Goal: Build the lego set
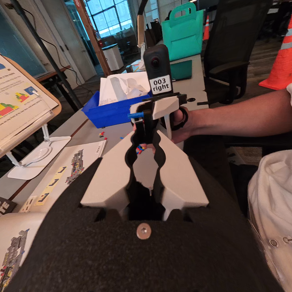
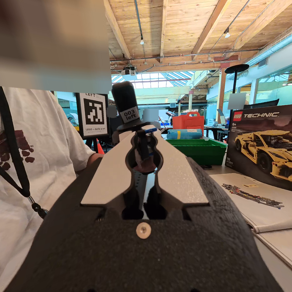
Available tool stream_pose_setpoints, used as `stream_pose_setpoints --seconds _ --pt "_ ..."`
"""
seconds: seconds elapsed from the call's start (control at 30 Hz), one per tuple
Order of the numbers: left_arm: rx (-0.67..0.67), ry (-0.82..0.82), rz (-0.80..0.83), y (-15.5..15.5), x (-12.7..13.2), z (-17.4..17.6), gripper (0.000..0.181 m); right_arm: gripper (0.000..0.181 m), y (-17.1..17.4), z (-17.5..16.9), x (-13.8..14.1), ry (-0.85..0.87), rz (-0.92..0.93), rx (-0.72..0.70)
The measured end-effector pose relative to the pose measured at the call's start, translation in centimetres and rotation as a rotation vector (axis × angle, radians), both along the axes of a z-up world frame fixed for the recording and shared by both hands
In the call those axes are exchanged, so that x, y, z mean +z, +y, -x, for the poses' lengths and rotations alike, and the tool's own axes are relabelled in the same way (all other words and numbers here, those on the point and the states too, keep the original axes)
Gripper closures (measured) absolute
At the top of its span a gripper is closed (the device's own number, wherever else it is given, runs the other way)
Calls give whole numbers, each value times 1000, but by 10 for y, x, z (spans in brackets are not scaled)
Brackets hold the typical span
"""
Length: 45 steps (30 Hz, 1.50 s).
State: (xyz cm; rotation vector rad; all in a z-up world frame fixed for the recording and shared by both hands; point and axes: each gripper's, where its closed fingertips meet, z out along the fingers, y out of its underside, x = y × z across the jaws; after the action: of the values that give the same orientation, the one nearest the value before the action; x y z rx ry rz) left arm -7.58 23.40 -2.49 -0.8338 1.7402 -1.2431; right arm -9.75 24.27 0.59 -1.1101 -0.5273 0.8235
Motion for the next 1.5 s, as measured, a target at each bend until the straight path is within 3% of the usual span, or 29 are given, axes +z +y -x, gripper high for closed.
stream_pose_setpoints --seconds 0.4,0.67,0.93,1.03,1.33,1.5 --pt "-104 77 79 -10 -3 2 167 168 -3 3 -7 -42 -1 9" --pt "-72 62 24 -9 -3 1 167 169 -4 4 -7 -72 35 55" --pt "16 45 -6 -2 2 -5 167 169 0 -4 0 106 -13 55" --pt "128 30 -175 14 -3 -8 167 168 8 -11 -8 42 -12 -69" --pt "356 -104 -777 38 -16 -12 167 164 19 -12 -26 -321 149 -239" --pt "439 -186 -930 40 -12 -14 167 169 19 -14 -26 -380 124 -283"
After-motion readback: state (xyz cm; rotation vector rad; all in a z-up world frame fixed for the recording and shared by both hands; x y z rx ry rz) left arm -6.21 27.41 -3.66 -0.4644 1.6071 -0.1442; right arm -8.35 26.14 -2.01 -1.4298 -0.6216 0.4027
